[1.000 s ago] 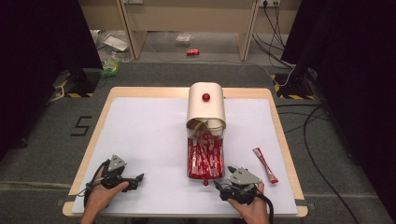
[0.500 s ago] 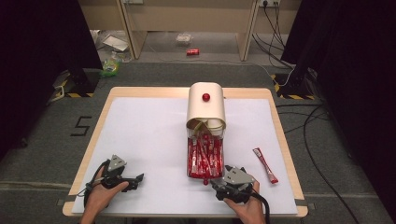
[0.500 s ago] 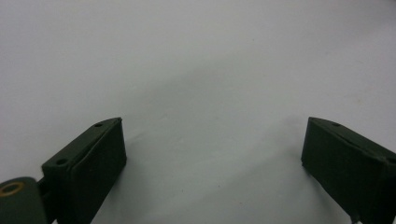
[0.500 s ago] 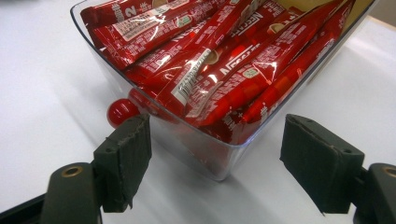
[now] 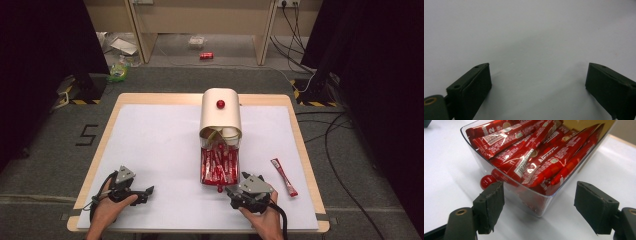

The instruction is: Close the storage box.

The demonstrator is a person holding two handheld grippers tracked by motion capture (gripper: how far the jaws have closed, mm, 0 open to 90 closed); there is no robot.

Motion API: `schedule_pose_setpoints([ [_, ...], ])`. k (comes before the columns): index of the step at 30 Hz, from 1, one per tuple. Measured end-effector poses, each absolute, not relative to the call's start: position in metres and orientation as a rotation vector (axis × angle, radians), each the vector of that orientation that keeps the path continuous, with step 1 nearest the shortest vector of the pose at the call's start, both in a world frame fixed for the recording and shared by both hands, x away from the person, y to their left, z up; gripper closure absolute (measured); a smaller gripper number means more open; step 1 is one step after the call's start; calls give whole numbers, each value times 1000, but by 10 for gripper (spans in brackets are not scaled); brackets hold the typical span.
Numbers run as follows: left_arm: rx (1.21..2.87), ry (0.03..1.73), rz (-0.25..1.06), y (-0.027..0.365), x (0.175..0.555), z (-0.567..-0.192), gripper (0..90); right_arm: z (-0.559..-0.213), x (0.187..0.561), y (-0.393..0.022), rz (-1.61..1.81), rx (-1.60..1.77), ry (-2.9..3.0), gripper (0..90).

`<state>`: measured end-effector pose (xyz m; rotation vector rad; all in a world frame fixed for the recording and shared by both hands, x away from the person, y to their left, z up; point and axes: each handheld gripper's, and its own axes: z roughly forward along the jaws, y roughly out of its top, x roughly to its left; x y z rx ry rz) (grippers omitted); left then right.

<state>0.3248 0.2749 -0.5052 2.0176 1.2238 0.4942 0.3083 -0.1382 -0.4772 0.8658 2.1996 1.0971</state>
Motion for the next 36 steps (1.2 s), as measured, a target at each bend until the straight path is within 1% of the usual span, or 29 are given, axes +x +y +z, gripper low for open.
schedule_pose_setpoints([
  [15,2018,1224,495,275,325,-505,59,-474,321,-145,1150,933,2113,254],
  [36,2018,1224,496,275,325,-505,59,-477,336,-142,1152,959,2080,255],
])
